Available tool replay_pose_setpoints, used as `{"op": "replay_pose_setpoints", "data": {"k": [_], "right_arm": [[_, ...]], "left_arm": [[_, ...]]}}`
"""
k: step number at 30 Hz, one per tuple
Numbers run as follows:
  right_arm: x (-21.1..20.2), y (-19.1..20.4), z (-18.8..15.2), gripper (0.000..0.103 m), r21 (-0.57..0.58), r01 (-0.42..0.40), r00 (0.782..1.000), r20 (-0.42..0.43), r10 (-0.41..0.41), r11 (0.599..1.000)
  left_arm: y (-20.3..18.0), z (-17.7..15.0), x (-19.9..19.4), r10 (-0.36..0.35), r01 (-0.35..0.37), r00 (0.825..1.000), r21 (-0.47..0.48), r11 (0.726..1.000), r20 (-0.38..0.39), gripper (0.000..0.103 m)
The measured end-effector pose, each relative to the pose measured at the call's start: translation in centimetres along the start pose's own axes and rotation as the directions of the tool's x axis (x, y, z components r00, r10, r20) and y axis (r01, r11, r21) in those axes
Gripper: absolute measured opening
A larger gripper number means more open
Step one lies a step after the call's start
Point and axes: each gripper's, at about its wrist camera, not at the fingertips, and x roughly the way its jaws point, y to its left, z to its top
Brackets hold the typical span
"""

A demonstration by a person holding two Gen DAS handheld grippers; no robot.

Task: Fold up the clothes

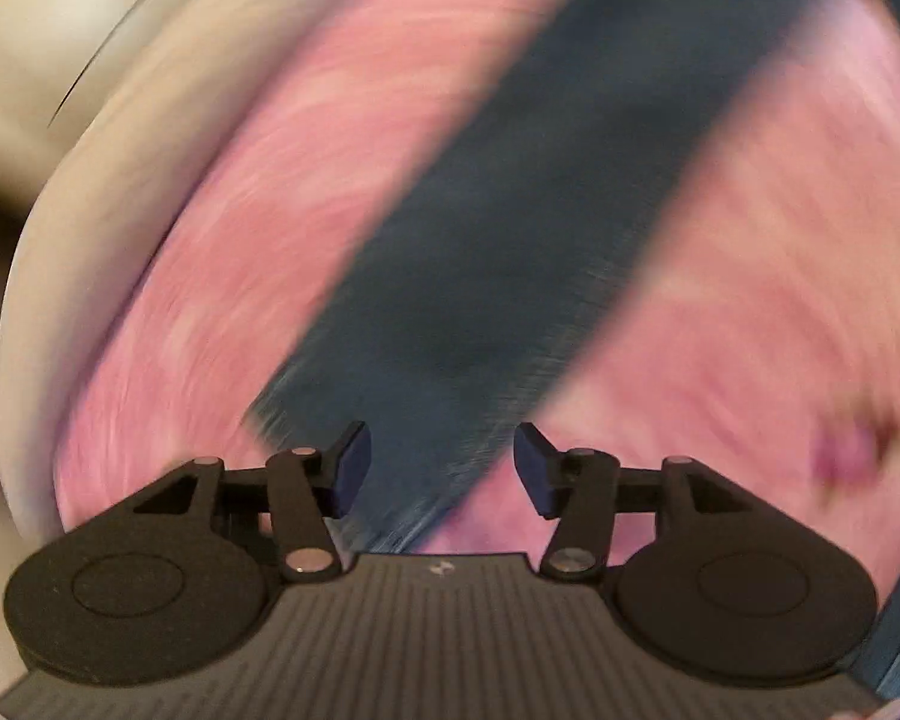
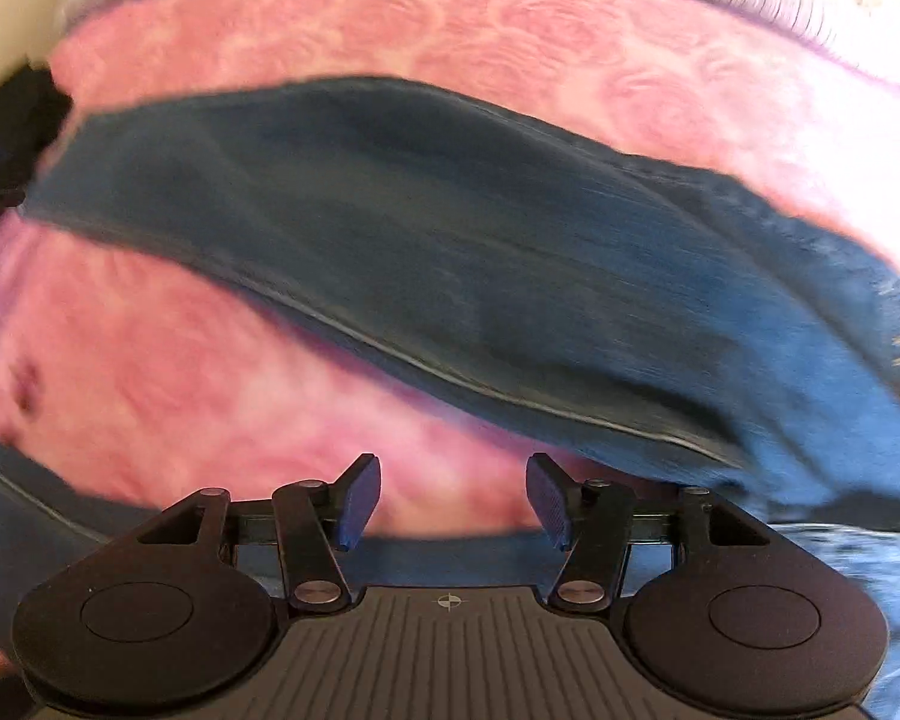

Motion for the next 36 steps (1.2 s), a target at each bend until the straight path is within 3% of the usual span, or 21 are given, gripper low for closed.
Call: {"op": "replay_pose_setpoints", "data": {"k": [2,5,7,8,14,17,20,23,25,26,27,28,31,36], "right_arm": [[0.0,-0.2,-0.7,0.058,-0.021,0.02,1.0,-0.006,-0.02,1.0],[-0.3,-0.6,-1.4,0.058,-0.001,0.025,1.0,0.001,-0.025,1.0],[-0.5,-0.7,-1.6,0.058,0.027,0.026,1.0,0.007,-0.026,0.999],[-0.6,-0.7,-1.7,0.058,0.038,0.025,1.0,0.007,-0.026,0.999],[-1.4,-1.0,-2.2,0.058,0.072,0.034,0.999,0.021,-0.036,0.997],[-2.4,-2.4,-2.8,0.058,0.16,0.047,0.996,0.069,-0.059,0.986],[-3.3,-5.0,-3.3,0.058,0.302,0.08,0.984,0.127,-0.124,0.95],[-2.2,-7.8,-3.5,0.058,0.437,0.057,0.981,0.143,-0.132,0.898],[0.4,-9.2,-3.3,0.058,0.492,-0.039,0.99,0.136,-0.033,0.87],[1.7,-9.3,-3.2,0.063,0.498,-0.072,0.993,0.117,0.015,0.864],[2.9,-9.4,-3.1,0.075,0.501,-0.099,0.994,0.097,0.058,0.86],[3.1,-9.1,-2.9,0.079,0.471,-0.113,0.992,0.099,0.075,0.875],[1.2,-7.9,-2.9,0.079,0.443,-0.1,0.991,0.126,0.049,0.891],[-1.5,-5.2,-5.1,0.081,0.451,-0.071,0.983,0.184,-0.015,0.89]], "left_arm": [[-1.7,-0.1,1.4,0.05,-0.046,0.998,0.145,0.988,-0.026,0.05],[-1.9,-0.6,2.9,0.12,-0.104,0.992,0.242,0.965,-0.049,0.048],[-1.5,-0.9,3.6,0.126,-0.097,0.989,0.291,0.952,-0.082,0.011],[-1.0,-1.2,3.9,0.106,-0.074,0.989,0.287,0.955,-0.099,0.003],[0.5,-2.4,3.0,0.032,0.0,0.989,0.216,0.976,-0.147,0.003],[-0.5,-2.4,3.5,0.009,0.029,0.984,0.209,0.977,-0.177,0.003],[-0.4,-2.1,3.8,0.008,0.03,0.982,0.196,0.98,-0.19,0.004],[0.0,-1.9,3.7,0.002,0.034,0.979,0.175,0.984,-0.202,0.007],[0.3,-1.9,3.1,-0.009,0.041,0.978,0.152,0.987,-0.208,0.009],[0.5,-1.9,2.7,-0.014,0.045,0.977,0.141,0.989,-0.211,0.011],[0.5,-1.9,2.2,-0.017,0.045,0.978,0.13,0.991,-0.208,0.013],[0.5,-2.0,1.4,-0.018,0.042,0.98,0.118,0.992,-0.2,0.015],[0.3,-1.9,-1.0,-0.018,0.029,0.985,0.058,0.998,-0.169,0.029],[-1.5,-1.5,-4.6,-0.108,0.096,0.984,-0.082,0.992,-0.144,0.029]]}}
